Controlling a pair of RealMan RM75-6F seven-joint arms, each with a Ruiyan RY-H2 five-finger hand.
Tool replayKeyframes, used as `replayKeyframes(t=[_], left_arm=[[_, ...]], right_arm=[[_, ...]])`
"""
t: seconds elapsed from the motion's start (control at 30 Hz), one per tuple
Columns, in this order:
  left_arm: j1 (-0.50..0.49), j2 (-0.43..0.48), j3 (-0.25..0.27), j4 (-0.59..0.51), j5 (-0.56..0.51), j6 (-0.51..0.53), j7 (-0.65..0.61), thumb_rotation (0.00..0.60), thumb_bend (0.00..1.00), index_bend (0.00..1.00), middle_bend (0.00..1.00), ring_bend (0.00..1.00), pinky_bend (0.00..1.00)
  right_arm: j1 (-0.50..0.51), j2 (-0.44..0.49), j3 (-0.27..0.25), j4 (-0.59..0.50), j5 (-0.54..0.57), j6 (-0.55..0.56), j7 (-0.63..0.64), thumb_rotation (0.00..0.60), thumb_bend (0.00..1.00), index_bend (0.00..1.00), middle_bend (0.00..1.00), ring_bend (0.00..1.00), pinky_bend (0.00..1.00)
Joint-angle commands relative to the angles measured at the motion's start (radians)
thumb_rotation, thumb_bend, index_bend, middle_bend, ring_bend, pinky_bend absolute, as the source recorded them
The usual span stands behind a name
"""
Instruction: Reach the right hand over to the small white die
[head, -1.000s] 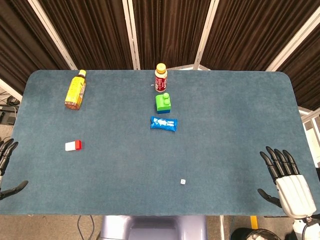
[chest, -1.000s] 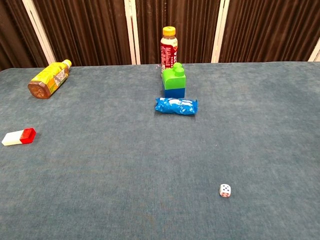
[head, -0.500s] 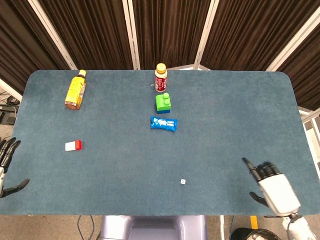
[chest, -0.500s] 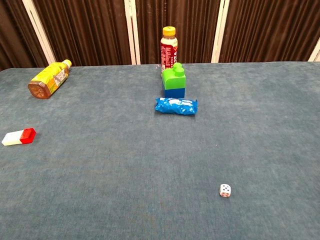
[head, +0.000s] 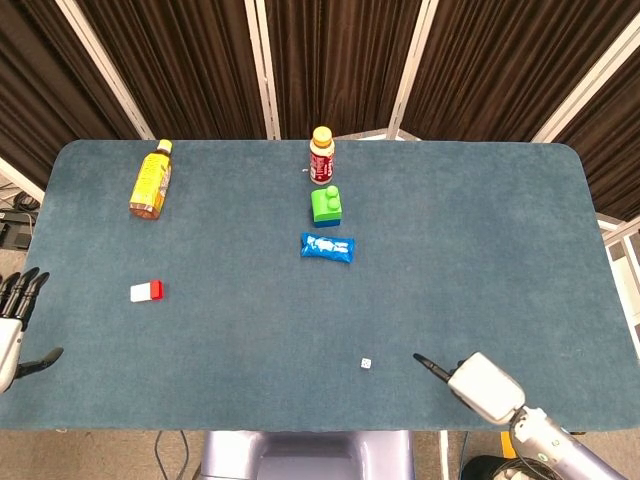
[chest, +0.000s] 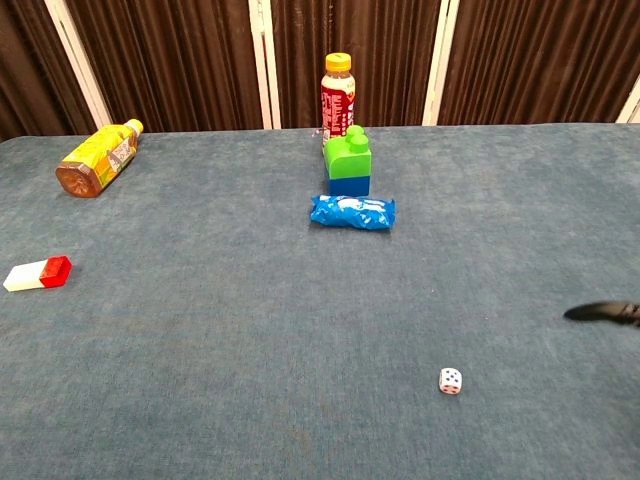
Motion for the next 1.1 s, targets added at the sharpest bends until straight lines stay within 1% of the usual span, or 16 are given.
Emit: replayKeyframes(t=[0.03, 0.17, 0.33, 0.53, 0.83, 1.1], left_arm=[[-0.006, -0.009, -0.003, 0.004, -0.015, -0.011, 0.014, 0.6, 0.0, 0.0, 0.0, 0.0, 0.0], [-0.01, -0.016, -0.006, 0.007, -0.027, -0.018, 0.027, 0.6, 0.0, 0.0, 0.0, 0.0, 0.0], [-0.017, -0.025, -0.007, 0.015, -0.039, -0.032, 0.043, 0.6, 0.0, 0.0, 0.0, 0.0, 0.0], [-0.023, -0.029, -0.01, 0.023, -0.052, -0.04, 0.044, 0.6, 0.0, 0.0, 0.0, 0.0, 0.0], [-0.032, -0.031, -0.013, 0.035, -0.07, -0.058, 0.04, 0.6, 0.0, 0.0, 0.0, 0.0, 0.0], [-0.035, -0.028, -0.016, 0.039, -0.084, -0.064, 0.028, 0.6, 0.0, 0.0, 0.0, 0.0, 0.0]], right_arm=[[0.037, -0.027, -0.009, 0.004, -0.005, -0.052, -0.016, 0.6, 0.49, 0.0, 0.78, 0.77, 1.0], [0.069, -0.053, -0.005, 0.0, 0.003, -0.101, -0.031, 0.6, 0.49, 0.0, 0.78, 0.77, 1.0], [0.117, -0.095, 0.006, -0.012, 0.036, -0.193, -0.051, 0.6, 0.49, 0.0, 0.78, 0.77, 1.0], [0.161, -0.125, 0.016, -0.021, 0.07, -0.258, -0.068, 0.6, 0.49, 0.0, 0.78, 0.77, 1.0], [0.197, -0.138, 0.012, -0.026, 0.094, -0.278, -0.07, 0.6, 0.49, 0.0, 0.79, 0.77, 1.0], [0.211, -0.152, 0.007, -0.03, 0.119, -0.293, -0.104, 0.6, 0.49, 0.0, 0.79, 0.77, 1.0]])
